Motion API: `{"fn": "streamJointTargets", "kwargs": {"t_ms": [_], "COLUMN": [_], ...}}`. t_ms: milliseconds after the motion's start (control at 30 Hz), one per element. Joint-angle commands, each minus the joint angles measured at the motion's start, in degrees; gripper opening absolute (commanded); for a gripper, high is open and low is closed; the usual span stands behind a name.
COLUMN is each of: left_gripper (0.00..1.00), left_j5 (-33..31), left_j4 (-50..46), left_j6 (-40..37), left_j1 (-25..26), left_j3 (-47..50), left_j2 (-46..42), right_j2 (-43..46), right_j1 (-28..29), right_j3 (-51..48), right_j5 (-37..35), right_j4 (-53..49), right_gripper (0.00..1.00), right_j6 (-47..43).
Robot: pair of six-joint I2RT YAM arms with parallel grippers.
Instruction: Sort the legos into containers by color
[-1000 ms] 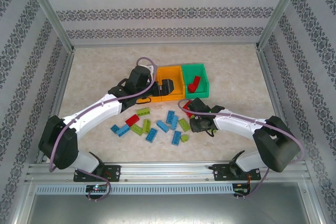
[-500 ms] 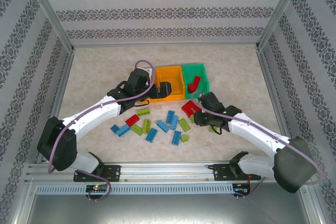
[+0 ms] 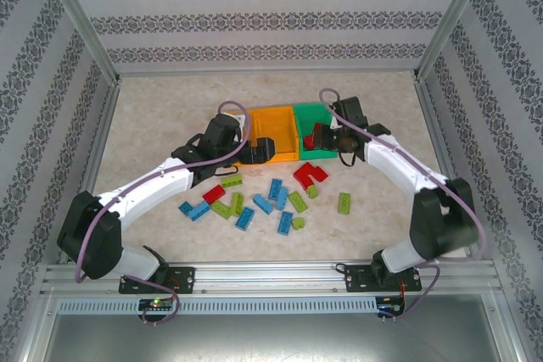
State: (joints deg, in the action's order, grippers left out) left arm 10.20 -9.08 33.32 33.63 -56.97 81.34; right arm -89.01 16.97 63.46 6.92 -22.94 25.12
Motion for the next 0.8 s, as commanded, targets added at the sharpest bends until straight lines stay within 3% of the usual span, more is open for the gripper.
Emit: {"fn": "streamJointTargets", "kwargs": {"t_ms": [0,267,367,500,767], "left_gripper": [0.99,0.99,0.99,0.99,0.99], "left_j5": [-1.0,-0.4,-0.5,-0.4,-0.4], "left_j4": [-2.0,-2.0,-1.9,-1.6,-0.6], "left_j6": [-1.6,-1.6,-1.7,-2.0,-1.5], "left_j1": [-0.6,-0.6,-0.6,-0.6,-0.6], "left_j3": [1.3,2.3,2.4,2.4,3.4], "left_j2": [-2.6,-1.9,-2.0,-1.9,-1.9], "right_j2": [-5.4,-14.3,-13.5,-9.4,2.7], "right_j1": [-1.8,-2.3,-1.8,-0.7,2.9], "right_j3": [5.1,13.6,12.7,8.9,-5.5], "right_j5": [-0.6,0.9,1.6,0.7,-1.1], "right_j4": [-1.3,-2.7,-1.6,-1.3,-3.1], "right_gripper": [0.31,0.43,0.60,0.75,0.76], "right_j6": [-0.6,-1.3,-2.2,-5.0,-12.9]}}
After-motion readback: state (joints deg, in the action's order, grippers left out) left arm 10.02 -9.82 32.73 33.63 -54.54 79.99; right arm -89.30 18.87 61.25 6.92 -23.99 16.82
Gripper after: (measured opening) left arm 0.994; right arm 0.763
